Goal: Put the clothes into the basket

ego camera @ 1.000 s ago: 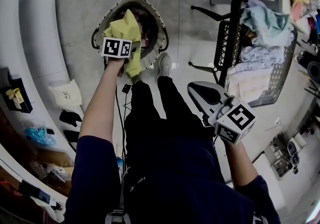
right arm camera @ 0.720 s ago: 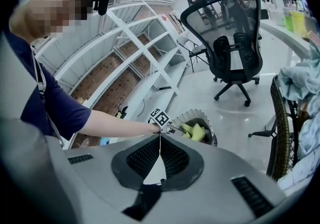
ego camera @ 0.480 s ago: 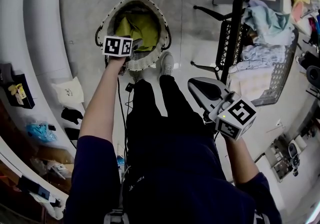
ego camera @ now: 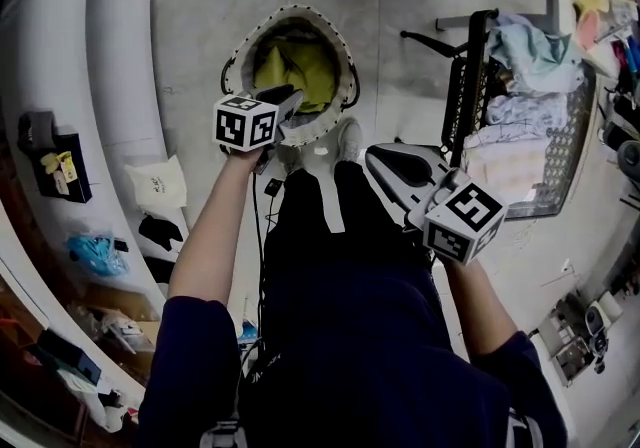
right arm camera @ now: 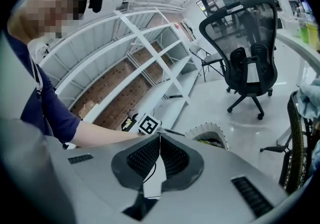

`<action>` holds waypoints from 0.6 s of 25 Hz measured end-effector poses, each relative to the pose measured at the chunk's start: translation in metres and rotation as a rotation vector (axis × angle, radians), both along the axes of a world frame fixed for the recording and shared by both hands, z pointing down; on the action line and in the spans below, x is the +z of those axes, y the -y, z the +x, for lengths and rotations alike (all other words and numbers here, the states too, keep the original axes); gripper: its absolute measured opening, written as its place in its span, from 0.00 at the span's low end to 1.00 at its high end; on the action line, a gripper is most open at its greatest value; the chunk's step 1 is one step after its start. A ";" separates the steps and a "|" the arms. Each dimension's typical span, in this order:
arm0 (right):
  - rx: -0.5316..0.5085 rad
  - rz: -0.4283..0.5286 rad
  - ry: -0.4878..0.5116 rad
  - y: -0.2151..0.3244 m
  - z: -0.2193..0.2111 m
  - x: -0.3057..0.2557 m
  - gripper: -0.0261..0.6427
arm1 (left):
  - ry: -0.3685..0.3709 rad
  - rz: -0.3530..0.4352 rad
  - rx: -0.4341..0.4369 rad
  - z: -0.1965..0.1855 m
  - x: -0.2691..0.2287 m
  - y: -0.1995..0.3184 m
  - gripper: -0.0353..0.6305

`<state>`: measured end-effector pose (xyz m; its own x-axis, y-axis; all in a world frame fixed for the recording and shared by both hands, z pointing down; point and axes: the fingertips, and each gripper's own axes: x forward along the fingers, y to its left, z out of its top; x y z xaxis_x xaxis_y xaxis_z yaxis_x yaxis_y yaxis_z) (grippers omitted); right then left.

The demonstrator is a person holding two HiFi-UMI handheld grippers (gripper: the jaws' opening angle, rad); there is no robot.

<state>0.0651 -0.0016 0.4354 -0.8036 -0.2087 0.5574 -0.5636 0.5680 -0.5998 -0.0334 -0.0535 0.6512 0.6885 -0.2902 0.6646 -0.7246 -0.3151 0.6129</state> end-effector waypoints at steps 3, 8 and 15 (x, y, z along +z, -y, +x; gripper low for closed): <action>0.003 0.005 0.039 -0.003 -0.015 -0.015 0.05 | -0.027 0.089 0.019 0.001 -0.044 -0.005 0.11; -0.009 0.076 0.055 -0.007 -0.032 -0.038 0.05 | -0.057 0.232 0.045 -0.002 -0.116 -0.020 0.06; -0.002 0.163 0.082 -0.008 -0.043 -0.073 0.05 | -0.098 0.428 0.046 -0.012 -0.215 -0.036 0.06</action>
<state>0.0223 0.0059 0.3623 -0.8455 -0.2891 0.4489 -0.5152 0.6623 -0.5440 -0.0454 -0.0178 0.4362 0.7609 -0.4930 0.4219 -0.6488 -0.5863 0.4851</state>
